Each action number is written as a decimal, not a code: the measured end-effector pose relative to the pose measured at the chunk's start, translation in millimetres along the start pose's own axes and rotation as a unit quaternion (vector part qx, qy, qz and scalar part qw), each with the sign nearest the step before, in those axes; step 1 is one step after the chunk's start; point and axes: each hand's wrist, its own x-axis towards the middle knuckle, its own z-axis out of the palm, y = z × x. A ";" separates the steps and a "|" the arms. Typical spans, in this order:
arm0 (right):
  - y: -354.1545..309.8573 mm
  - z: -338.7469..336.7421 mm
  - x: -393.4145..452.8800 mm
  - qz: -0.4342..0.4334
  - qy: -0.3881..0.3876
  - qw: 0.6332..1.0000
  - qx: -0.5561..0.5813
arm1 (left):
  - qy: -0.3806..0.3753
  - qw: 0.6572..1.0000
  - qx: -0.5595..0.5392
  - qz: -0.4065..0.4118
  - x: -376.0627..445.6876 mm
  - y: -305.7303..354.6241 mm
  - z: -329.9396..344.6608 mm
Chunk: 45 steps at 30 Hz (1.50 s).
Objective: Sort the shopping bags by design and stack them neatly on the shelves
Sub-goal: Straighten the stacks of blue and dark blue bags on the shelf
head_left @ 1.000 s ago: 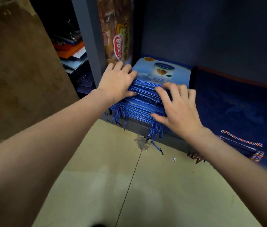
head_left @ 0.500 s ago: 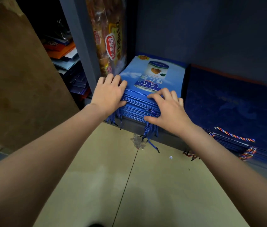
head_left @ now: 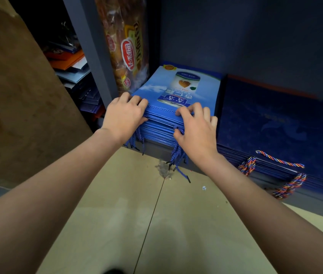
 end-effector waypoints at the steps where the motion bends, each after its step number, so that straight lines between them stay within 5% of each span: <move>1: -0.4 -0.4 -0.4 0.010 -0.003 1.000 0.012 | -0.001 1.000 -0.001 0.000 -0.3 0.4 0.1; 8: 19.8 -10.8 -15.5 -0.023 -0.019 0.996 0.086 | -0.013 0.998 -0.055 -0.022 -6.8 6.3 5.6; 11: 40.3 -16.0 -42.6 0.057 0.074 0.979 0.183 | 0.115 0.989 -0.088 -0.026 -20.4 12.7 11.4; 14: 39.8 -4.1 -63.5 0.122 0.067 0.968 0.210 | 0.197 0.972 -0.126 0.027 -37.9 38.1 17.6; 18: 20.4 6.5 -69.8 0.148 0.134 0.948 0.249 | 0.147 0.978 -0.148 0.014 -33.3 58.6 21.4; 27: 6.1 31.2 -50.0 0.104 0.118 0.987 0.018 | 0.064 0.986 -0.154 0.012 -0.4 38.1 6.8; 38: -19.1 33.2 -34.0 0.235 0.155 0.955 0.089 | -0.015 0.985 -0.174 0.020 14.8 27.0 0.7; 45: 9.0 1.1 -47.0 0.113 0.057 0.982 0.138 | 0.018 0.979 -0.202 -0.008 10.9 24.4 1.2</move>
